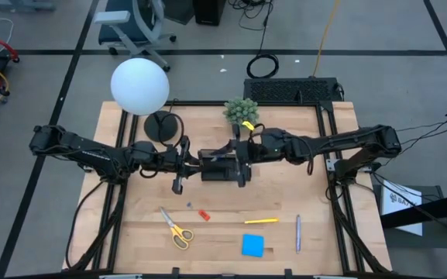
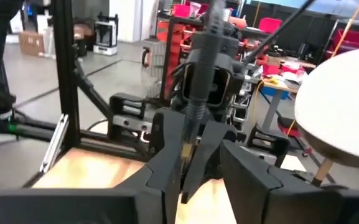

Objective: Pick and place office supplies into organizer
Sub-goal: Put the black pen into the desk organizer

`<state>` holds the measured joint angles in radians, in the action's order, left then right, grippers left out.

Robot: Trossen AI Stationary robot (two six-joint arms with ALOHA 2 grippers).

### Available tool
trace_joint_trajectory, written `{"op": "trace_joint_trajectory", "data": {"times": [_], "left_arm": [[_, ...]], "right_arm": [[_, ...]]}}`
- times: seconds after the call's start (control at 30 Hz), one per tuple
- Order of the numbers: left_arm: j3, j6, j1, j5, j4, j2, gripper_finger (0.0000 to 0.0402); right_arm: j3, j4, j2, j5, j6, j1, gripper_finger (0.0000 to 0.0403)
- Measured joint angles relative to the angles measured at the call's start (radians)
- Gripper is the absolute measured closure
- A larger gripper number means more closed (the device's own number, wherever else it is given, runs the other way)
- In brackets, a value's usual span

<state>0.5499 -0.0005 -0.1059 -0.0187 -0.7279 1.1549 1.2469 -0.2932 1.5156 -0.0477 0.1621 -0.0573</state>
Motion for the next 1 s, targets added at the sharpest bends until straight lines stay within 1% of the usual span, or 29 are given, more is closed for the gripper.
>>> {"op": "trace_joint_trajectory", "data": {"times": [0.1, 0.23, 0.47, 0.6, 0.67, 0.9, 1.0], "left_arm": [[0.000, -0.012, 0.000, -0.001, -0.002, 0.000, 0.0366], [0.000, -0.060, 0.000, -0.008, -0.002, 0.000, 0.0366], [0.000, -0.210, 0.002, -0.014, -0.002, 0.000, 0.0366], [0.000, -0.309, 0.003, -0.037, -0.002, 0.000, 0.0366], [0.000, -0.369, 0.002, -0.048, -0.002, 0.000, 0.0366], [0.000, -0.561, 0.002, -0.101, -0.001, 0.000, 0.0366], [0.000, -0.655, 0.002, -0.122, -0.001, 0.000, 0.0366]], "right_arm": [[0.000, 0.053, -0.027, 0.005, 0.078, -0.012, 0.0292], [0.001, 0.116, -0.043, 0.078, 0.253, -0.047, 0.0291], [0.001, 0.140, -0.043, 0.276, 0.572, -0.112, 0.0291], [0.001, 0.142, -0.042, 0.397, 0.756, -0.147, 0.0291], [0.001, 0.142, -0.042, 0.439, 0.852, -0.164, 0.0291], [0.001, 0.132, 0.006, 0.448, 1.152, -0.205, 0.0293], [0.001, 0.097, 0.051, 0.499, 1.296, -0.219, 0.0294]]}}
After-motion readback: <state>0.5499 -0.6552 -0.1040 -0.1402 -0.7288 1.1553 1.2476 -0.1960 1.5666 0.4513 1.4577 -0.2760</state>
